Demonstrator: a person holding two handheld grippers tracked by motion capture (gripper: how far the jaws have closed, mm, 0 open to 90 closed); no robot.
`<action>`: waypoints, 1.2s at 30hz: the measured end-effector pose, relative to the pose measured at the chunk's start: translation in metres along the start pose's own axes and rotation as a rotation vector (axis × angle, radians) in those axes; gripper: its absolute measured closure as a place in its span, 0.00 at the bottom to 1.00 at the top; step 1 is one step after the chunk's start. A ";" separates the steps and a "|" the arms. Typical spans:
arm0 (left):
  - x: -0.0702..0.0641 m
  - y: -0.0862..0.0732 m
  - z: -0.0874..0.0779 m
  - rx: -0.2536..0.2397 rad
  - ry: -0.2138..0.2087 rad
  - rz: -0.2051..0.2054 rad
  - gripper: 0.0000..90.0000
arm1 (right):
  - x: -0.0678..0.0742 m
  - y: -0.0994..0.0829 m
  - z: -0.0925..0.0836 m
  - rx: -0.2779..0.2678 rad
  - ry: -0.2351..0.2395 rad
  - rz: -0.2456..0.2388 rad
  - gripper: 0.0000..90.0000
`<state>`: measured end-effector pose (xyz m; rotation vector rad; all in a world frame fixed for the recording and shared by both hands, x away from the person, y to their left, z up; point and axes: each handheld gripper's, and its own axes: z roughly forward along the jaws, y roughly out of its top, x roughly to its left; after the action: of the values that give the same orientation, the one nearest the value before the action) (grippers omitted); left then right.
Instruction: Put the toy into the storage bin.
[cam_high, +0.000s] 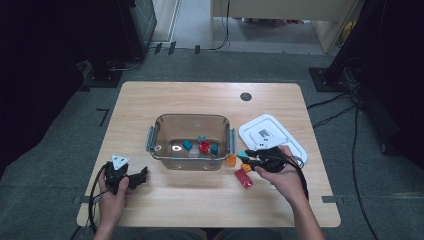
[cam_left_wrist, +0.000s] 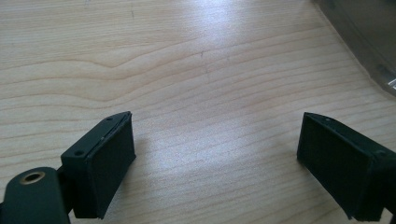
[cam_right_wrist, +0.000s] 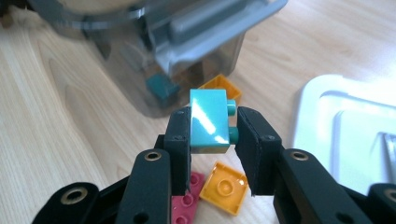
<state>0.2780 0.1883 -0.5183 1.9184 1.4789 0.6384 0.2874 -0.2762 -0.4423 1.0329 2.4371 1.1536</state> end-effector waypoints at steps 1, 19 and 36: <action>0.000 0.000 0.000 0.000 0.000 0.000 0.12 | 0.000 0.002 -0.002 -0.001 -0.003 0.001 0.75; 0.000 0.000 0.000 -0.002 0.001 0.001 0.12 | 0.001 0.060 -0.018 -0.033 0.007 -0.031 0.75; 0.000 0.000 0.000 -0.001 0.000 0.001 0.12 | 0.025 0.100 0.016 -0.006 0.084 -0.101 0.75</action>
<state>0.2781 0.1884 -0.5184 1.9178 1.4778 0.6401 0.3266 -0.2062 -0.3755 0.8655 2.5166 1.1935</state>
